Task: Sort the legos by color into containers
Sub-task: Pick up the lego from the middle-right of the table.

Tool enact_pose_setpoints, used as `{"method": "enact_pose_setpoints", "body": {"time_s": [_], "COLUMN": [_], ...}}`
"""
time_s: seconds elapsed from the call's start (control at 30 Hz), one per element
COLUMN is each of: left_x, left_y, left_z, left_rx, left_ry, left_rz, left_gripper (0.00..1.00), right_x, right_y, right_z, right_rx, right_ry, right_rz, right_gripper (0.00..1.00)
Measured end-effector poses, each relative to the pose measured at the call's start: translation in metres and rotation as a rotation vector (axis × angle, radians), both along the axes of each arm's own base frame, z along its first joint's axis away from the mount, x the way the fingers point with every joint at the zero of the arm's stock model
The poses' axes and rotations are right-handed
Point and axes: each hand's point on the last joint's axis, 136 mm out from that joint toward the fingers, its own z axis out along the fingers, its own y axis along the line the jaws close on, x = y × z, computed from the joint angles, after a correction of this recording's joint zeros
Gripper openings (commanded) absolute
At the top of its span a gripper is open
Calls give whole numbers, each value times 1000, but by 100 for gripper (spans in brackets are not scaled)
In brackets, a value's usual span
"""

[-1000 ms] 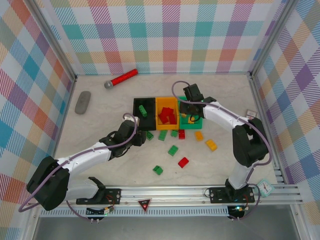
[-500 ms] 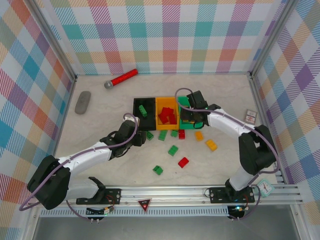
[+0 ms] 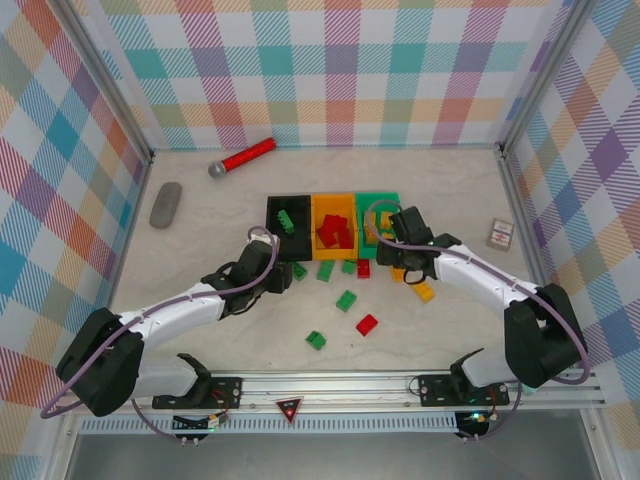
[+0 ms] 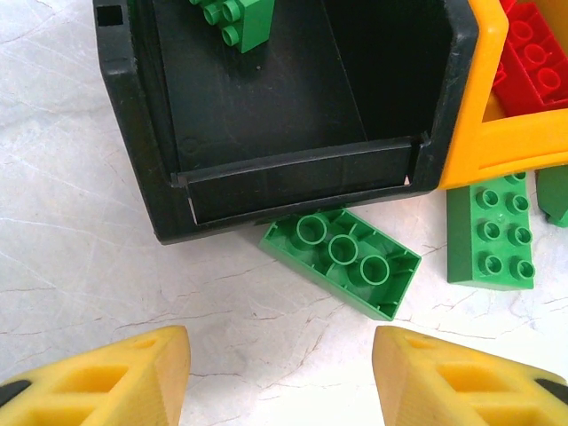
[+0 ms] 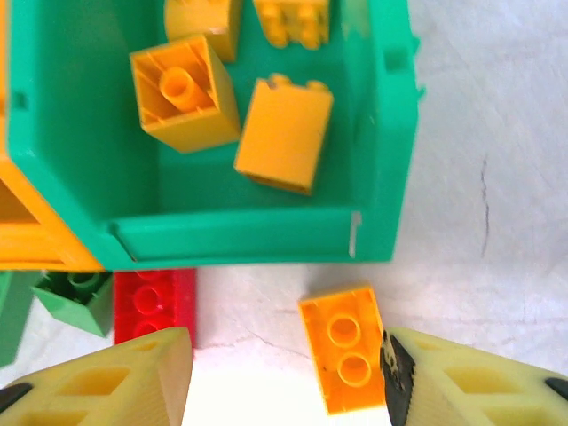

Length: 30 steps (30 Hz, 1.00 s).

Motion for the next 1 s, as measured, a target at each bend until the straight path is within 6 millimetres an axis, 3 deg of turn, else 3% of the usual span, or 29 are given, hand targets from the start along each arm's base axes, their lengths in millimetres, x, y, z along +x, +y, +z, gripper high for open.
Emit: {"method": "enact_pose_setpoints", "body": {"time_s": [0.2,0.7,1.0], "left_x": [0,-1,-1], "left_y": [0,-2,-2], "left_z": [0,-1,-1], "left_rx": [-1,-5,-5], "left_ry": [0,8,8], "left_rz": [-1,-8,-8], "left_gripper": [57,57,57], "right_x": [-16,-20,-17], "right_y": [-9,-21,-17], "right_z": [-19,-63,-65], "right_rx": [-16,-106,-90], "right_ry": [53,148,143], "right_rz": [-22,-67,-68], "right_gripper": [58,54,35]}}
